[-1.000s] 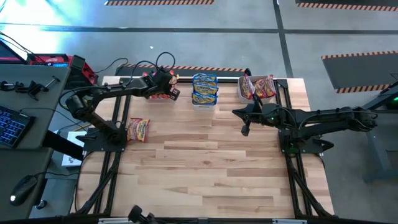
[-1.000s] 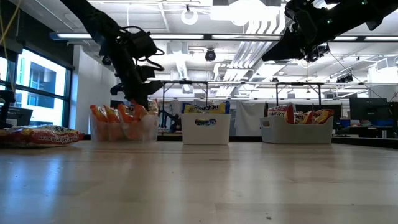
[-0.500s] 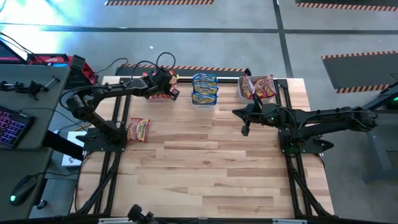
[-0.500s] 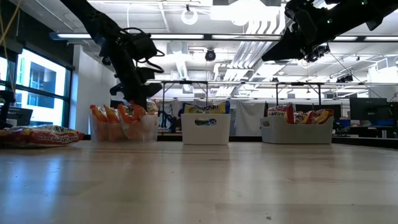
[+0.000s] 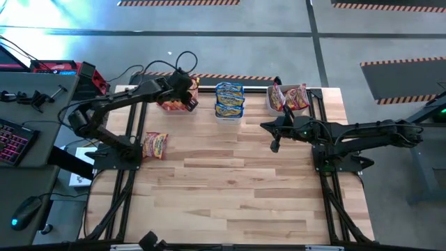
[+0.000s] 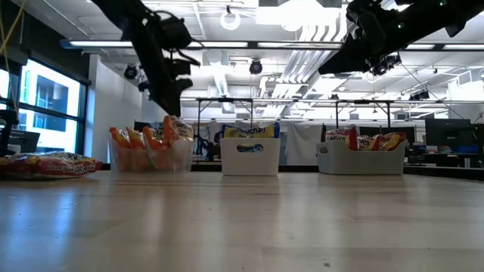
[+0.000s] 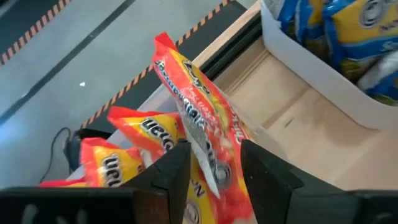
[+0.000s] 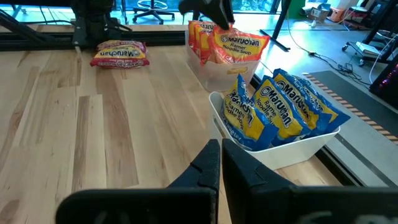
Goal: Sort Maruchan noodles
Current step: Put the orange noodle pack into the transparent bin
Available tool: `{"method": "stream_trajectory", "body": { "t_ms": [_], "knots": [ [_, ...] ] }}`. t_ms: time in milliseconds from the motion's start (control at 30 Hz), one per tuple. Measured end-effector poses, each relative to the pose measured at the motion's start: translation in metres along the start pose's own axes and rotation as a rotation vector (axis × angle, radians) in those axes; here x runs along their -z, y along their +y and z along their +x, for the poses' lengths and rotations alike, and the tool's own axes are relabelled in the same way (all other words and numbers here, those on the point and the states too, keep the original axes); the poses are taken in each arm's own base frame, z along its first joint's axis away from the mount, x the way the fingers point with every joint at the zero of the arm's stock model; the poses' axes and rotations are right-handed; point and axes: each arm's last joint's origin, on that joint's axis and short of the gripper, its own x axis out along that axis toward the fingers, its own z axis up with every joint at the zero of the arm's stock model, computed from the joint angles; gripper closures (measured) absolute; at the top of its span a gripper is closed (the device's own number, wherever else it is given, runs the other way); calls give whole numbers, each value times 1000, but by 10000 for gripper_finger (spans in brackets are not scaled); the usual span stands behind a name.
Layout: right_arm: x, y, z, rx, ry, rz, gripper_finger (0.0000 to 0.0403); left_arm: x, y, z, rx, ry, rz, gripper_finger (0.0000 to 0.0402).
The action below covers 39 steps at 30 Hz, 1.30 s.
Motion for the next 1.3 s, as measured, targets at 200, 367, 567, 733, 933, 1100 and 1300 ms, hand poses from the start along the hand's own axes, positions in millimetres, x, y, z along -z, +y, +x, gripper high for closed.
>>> {"method": "stream_trajectory", "body": {
  "t_ms": [200,367,567,733,933,1100,1300],
  "knots": [
    [0,0,0,0,0,0,403,11,-6,-35,17,-26,-66,303],
    [0,0,0,0,0,-8,403,60,-28,-19,134,-59,-156,377],
    [0,0,0,0,0,-8,403,91,-34,15,106,-243,-332,393],
    [0,0,0,0,0,-8,403,90,-27,26,47,-258,-346,400],
    [0,0,0,0,0,-8,403,93,-24,42,28,-211,-323,401],
    [0,0,0,0,0,-8,403,90,-18,52,30,-230,-332,401],
    [0,0,0,0,0,-8,403,93,-18,40,74,-201,-313,401]
  ]
}}
